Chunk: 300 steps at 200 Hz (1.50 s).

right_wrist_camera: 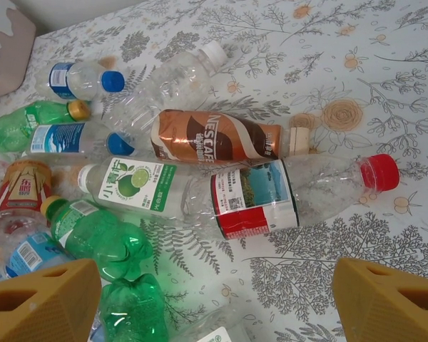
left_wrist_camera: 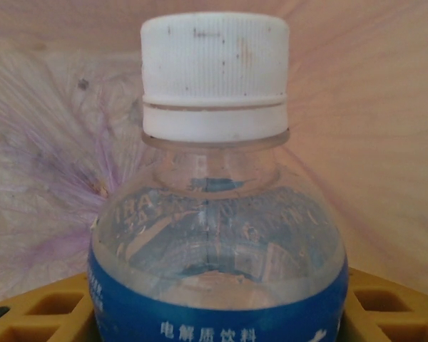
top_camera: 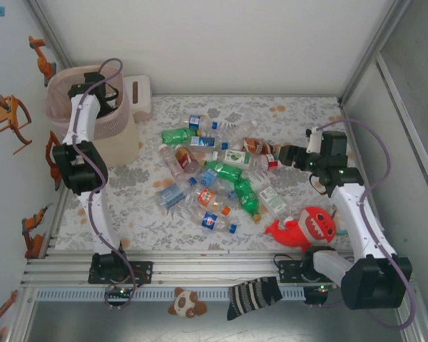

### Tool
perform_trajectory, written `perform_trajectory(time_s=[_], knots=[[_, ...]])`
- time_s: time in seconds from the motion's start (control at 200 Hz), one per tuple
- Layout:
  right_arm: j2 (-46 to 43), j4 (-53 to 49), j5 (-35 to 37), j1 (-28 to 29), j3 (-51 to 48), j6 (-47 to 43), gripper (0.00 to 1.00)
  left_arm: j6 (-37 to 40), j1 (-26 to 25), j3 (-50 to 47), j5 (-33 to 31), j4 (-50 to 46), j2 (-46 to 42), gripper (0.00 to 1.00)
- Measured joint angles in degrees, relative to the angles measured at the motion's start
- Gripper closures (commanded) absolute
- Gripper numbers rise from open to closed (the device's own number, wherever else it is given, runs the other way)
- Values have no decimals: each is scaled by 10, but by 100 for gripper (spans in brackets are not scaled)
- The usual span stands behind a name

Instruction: Put the plastic bottles in the bin

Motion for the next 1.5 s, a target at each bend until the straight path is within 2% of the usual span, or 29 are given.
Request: perform_trajectory(time_s=[0.28,0.661,0.956,1.502], knots=[[0,7,14,19,0,0,16,11,-1,-8,28,-36,7,49],[0,9,31,45,0,6,16,16,-27,-135,32,-37,-49,44],[0,8,45,62,0,11,16,16,-30,-149,32,-38,-112,26],[-41,-27,65,89,26,15,17,13,-30,-142,37,-41,-232,26]])
